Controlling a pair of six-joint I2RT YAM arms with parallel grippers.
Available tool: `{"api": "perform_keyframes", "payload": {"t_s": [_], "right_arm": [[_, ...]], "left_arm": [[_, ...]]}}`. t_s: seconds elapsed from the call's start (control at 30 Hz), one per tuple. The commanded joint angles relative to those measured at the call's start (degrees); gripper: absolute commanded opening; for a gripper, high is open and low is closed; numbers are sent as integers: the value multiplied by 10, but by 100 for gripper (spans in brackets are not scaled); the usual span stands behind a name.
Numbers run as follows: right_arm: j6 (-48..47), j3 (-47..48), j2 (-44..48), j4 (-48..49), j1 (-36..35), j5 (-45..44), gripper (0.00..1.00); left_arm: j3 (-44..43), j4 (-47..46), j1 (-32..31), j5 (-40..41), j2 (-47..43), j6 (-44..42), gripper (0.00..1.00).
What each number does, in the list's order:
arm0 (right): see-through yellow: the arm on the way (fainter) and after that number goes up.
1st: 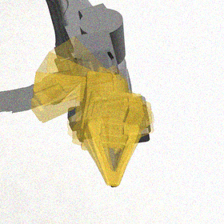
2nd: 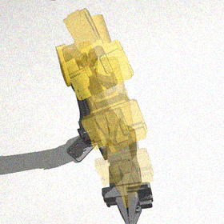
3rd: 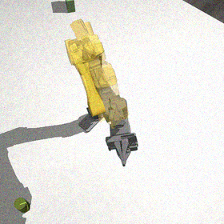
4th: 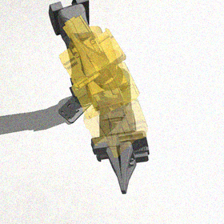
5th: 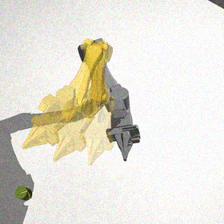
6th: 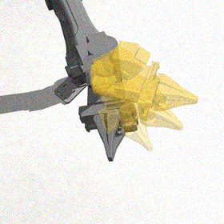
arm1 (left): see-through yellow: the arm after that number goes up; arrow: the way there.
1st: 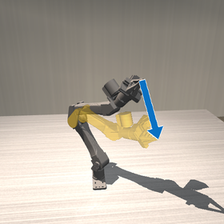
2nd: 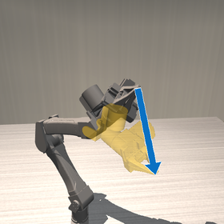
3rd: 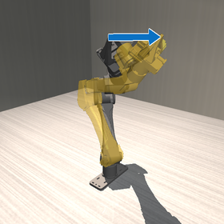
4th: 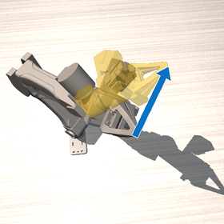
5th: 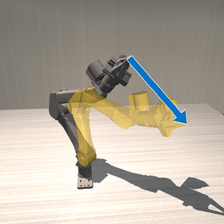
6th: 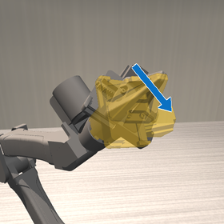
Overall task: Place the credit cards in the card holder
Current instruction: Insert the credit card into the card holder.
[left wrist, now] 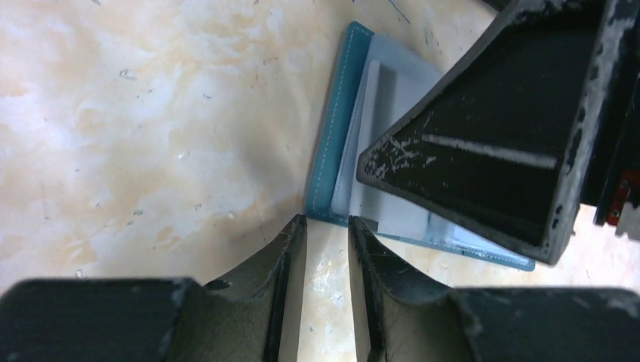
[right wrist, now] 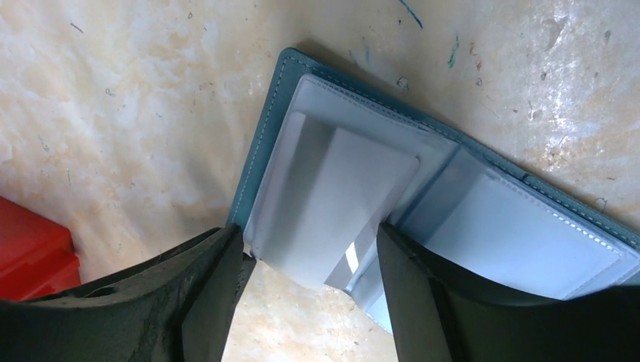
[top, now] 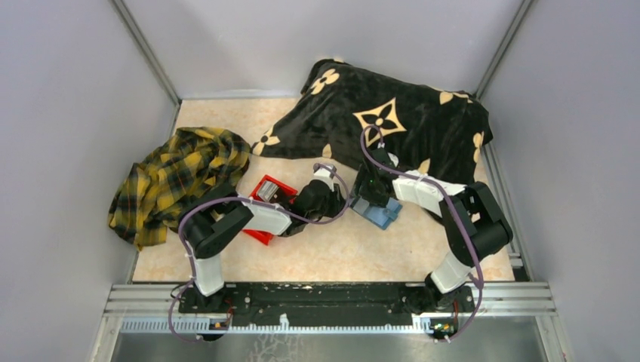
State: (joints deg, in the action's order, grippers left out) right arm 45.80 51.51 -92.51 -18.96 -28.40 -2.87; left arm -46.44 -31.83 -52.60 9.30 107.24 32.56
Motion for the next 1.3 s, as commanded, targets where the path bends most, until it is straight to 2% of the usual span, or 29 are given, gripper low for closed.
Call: {"api": "perform_keyframes", "payload": {"t_s": [0.0, 0.23, 0.5, 0.9, 1.27], "right_arm": [[5, -4, -40, -20, -3, -38, 66], [8, -1, -46, -23, -3, -41, 66], [13, 11, -66, -43, -6, -53, 66], [54, 49, -105, -86, -9, -80, 65], [62, 77, -91, -96, -22, -92, 55]], "left_arm": [[44, -20, 4, -1, -7, 20, 34], [83, -46, 5, 69, -50, 24, 35], [37, -22, 17, 81, -22, -3, 36], [-24, -6, 37, 13, 49, -29, 36], [28, -54, 37, -30, 54, 5, 34]]}}
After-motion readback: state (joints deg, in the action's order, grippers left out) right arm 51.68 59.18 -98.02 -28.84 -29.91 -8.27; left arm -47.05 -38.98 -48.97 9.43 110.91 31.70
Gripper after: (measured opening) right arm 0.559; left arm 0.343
